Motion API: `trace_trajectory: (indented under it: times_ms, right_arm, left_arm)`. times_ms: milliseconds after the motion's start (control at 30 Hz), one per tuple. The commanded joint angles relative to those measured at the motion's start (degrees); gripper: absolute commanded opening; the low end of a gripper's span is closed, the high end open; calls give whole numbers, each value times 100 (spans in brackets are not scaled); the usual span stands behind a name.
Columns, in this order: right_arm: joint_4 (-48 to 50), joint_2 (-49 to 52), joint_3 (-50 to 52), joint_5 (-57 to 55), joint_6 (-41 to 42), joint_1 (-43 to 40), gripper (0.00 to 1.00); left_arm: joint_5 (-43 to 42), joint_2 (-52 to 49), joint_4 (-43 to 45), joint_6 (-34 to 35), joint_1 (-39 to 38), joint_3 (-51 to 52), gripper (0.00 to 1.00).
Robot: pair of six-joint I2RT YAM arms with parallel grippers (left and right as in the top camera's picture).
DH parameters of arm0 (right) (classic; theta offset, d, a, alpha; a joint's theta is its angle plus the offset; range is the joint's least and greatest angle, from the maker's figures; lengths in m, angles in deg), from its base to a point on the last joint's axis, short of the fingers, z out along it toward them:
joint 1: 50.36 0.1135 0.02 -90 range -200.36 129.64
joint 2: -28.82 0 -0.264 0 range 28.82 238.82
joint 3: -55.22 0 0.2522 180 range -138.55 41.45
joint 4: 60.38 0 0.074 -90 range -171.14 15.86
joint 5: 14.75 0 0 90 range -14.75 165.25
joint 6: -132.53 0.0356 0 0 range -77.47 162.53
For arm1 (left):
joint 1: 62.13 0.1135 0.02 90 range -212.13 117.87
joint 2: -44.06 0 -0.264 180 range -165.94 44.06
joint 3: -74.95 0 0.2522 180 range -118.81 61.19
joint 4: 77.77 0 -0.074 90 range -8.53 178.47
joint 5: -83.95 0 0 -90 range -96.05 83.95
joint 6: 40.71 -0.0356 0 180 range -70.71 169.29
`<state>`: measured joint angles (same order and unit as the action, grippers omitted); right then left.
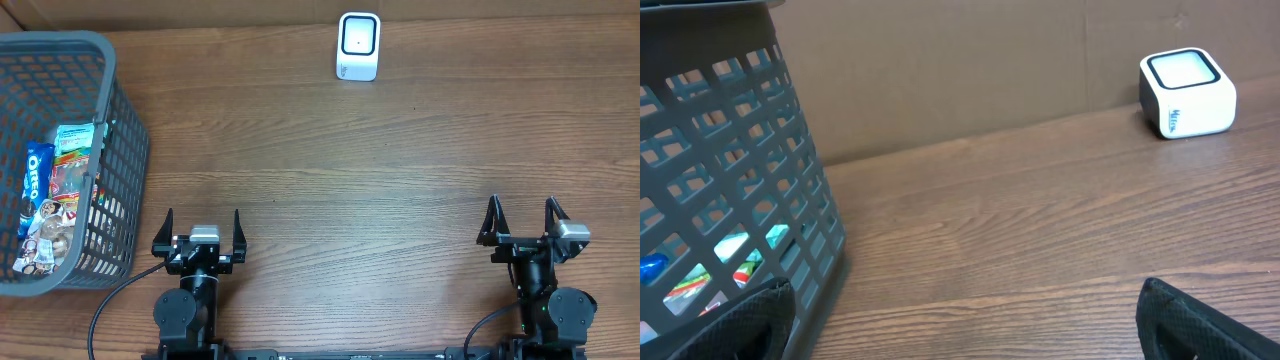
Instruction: Scan the item barcode
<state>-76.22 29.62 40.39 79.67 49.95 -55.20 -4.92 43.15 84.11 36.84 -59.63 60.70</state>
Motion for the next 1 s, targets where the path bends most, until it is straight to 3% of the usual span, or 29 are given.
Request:
trace_trajectory:
  times_ms: [0,267,600,967]
  right_arm:
    - [127,-63,59,-28,-13,28,100]
    - [332,-63,46,297,9,28,100]
    - [26,-46,-568,645,9,28,100]
    - [-319,763,-1561,901,7,28,100]
  left_arm:
    - [83,66,20,-136,11,22,100]
    - [-673,66,437,-127,11,22,100]
    - [-717,-76,151,-22,11,-549,100]
    - [-1010,-1875,-31,-223,11,-1880,100]
